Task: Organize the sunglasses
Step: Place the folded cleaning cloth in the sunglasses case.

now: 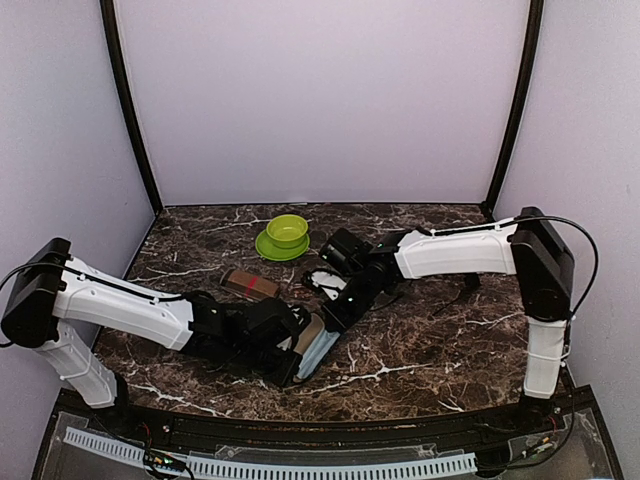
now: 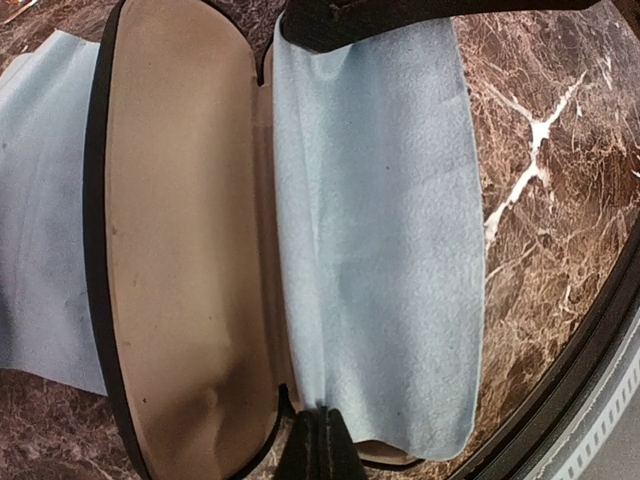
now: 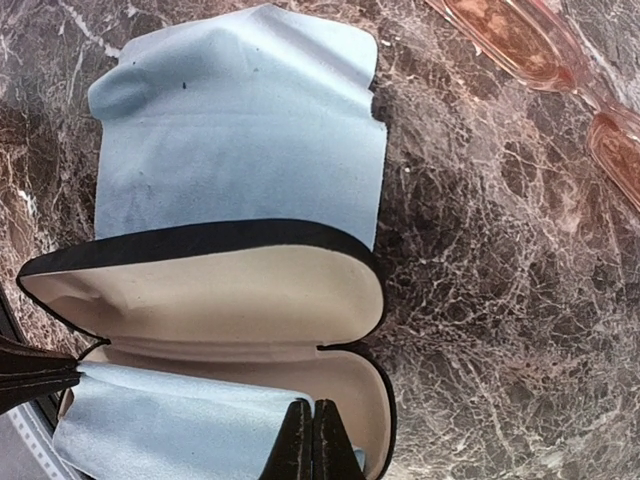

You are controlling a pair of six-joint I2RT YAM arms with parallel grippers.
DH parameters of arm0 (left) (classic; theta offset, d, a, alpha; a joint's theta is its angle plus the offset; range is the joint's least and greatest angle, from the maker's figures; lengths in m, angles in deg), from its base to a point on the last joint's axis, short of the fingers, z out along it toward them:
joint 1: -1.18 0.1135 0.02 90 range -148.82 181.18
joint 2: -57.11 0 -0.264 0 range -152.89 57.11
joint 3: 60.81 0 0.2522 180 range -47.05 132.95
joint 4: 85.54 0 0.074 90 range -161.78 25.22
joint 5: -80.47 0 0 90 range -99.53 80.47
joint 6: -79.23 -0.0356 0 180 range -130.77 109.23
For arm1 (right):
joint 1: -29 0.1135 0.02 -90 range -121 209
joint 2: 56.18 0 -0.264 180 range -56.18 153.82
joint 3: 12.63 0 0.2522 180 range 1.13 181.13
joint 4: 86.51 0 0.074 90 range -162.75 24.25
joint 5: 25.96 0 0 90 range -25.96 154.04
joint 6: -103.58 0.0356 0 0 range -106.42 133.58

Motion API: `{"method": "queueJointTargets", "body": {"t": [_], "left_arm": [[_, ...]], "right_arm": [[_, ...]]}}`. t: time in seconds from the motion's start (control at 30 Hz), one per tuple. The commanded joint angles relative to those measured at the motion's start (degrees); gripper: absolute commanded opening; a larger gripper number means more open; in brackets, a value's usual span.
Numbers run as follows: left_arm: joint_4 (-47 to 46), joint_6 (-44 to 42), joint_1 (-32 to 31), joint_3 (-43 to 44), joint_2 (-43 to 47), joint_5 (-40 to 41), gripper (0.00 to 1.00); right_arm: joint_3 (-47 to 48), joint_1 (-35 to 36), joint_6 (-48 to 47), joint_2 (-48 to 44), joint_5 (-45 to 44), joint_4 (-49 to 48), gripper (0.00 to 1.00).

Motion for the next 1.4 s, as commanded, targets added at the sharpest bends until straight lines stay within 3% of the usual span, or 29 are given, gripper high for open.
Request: {"method": "queueJointTargets", "body": {"t": [0.0,1.37], "left_arm": [[0.78,-0.78,-0.35,-0.74,-0.59,-0.99,0.0],[1.84,-1.02,-0.55,-0.47,-0.18,-1.87,0.0]], "right_arm": [[1.78,0.17,-0.55,0.53,-2.25,0.52,0.0],[4.61,0.34,-2.79,4.06,-2.88,2.07,0.0]]}}
